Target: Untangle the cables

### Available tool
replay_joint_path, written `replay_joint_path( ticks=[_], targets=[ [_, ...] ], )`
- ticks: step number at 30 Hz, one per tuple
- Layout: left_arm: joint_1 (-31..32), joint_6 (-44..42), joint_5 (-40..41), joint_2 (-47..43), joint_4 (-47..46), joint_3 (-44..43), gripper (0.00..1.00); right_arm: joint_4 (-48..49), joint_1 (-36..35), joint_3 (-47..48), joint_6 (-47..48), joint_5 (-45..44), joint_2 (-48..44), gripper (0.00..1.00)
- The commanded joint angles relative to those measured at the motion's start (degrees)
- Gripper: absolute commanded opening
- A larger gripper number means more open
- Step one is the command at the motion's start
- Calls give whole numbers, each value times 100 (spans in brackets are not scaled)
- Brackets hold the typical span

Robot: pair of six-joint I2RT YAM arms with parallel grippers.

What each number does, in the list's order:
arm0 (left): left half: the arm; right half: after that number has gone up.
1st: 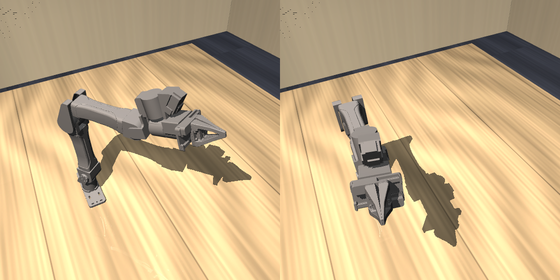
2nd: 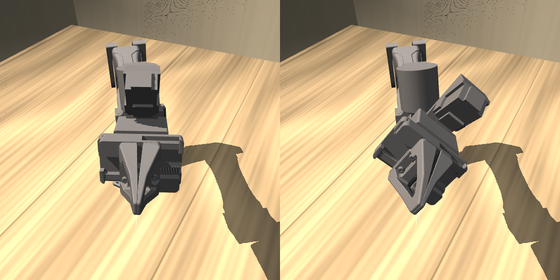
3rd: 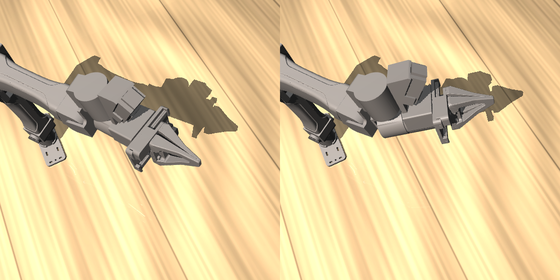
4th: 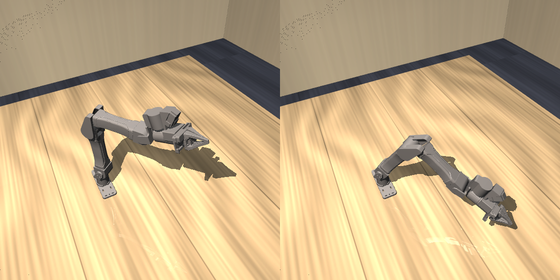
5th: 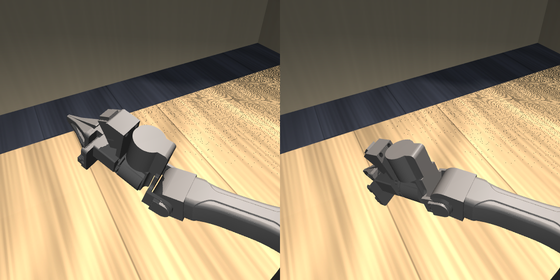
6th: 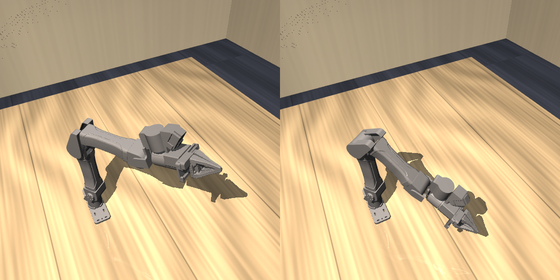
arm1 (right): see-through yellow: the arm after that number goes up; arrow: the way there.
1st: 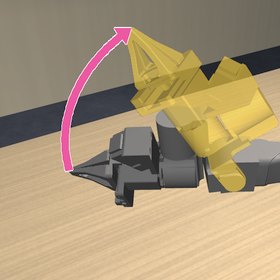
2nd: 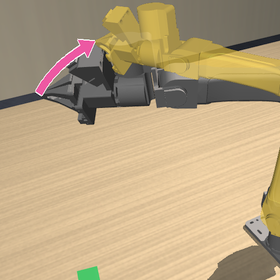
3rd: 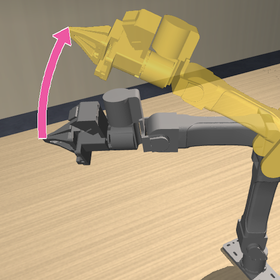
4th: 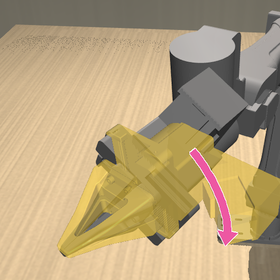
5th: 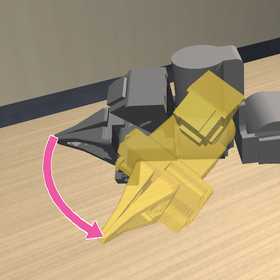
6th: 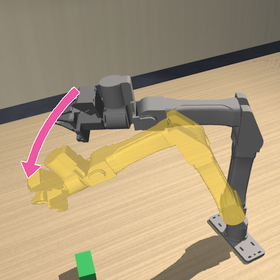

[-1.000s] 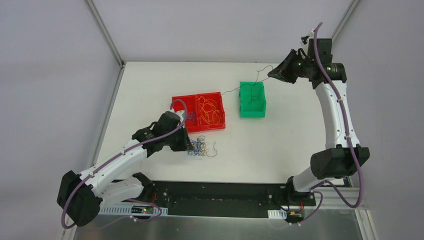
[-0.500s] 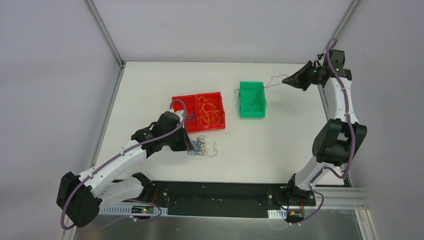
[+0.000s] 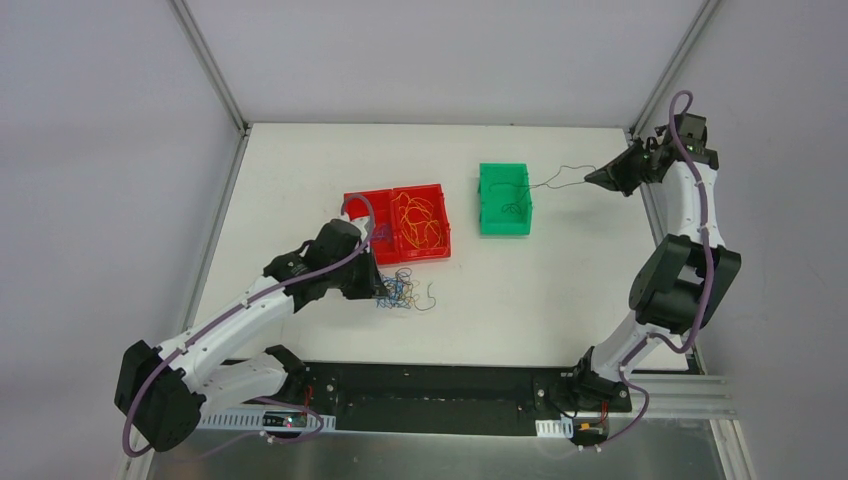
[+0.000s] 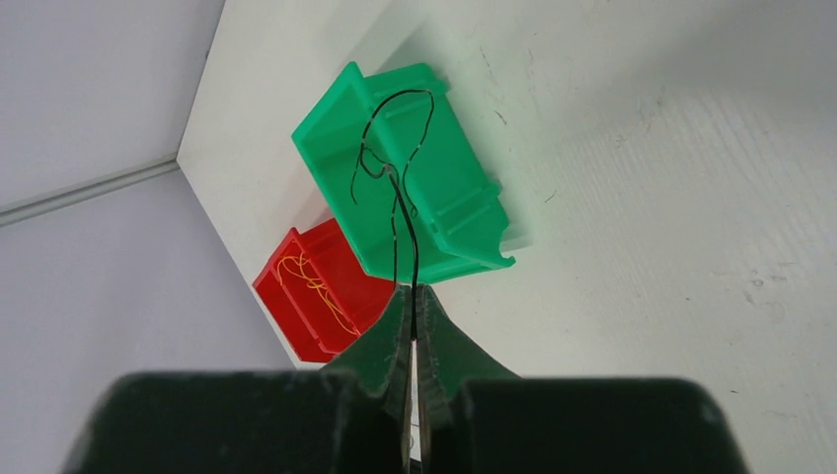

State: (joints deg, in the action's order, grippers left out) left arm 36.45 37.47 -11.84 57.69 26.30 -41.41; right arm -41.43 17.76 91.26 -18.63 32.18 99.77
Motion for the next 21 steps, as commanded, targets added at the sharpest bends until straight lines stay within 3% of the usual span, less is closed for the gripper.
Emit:
replay_joint_path(
  ticks=[1,12,21],
  targets=[
    [61,-39,-46,80,14,-249,0,-136,-155,34,212,-376,-342,0],
    [73,-56,7,217,15,-317,0,-803,-1601,509,817,-2100,-598,0],
    [74,-82,25,149,15,-305,0,-1500,-2653,1243,1294,-1674,261,0]
  ],
)
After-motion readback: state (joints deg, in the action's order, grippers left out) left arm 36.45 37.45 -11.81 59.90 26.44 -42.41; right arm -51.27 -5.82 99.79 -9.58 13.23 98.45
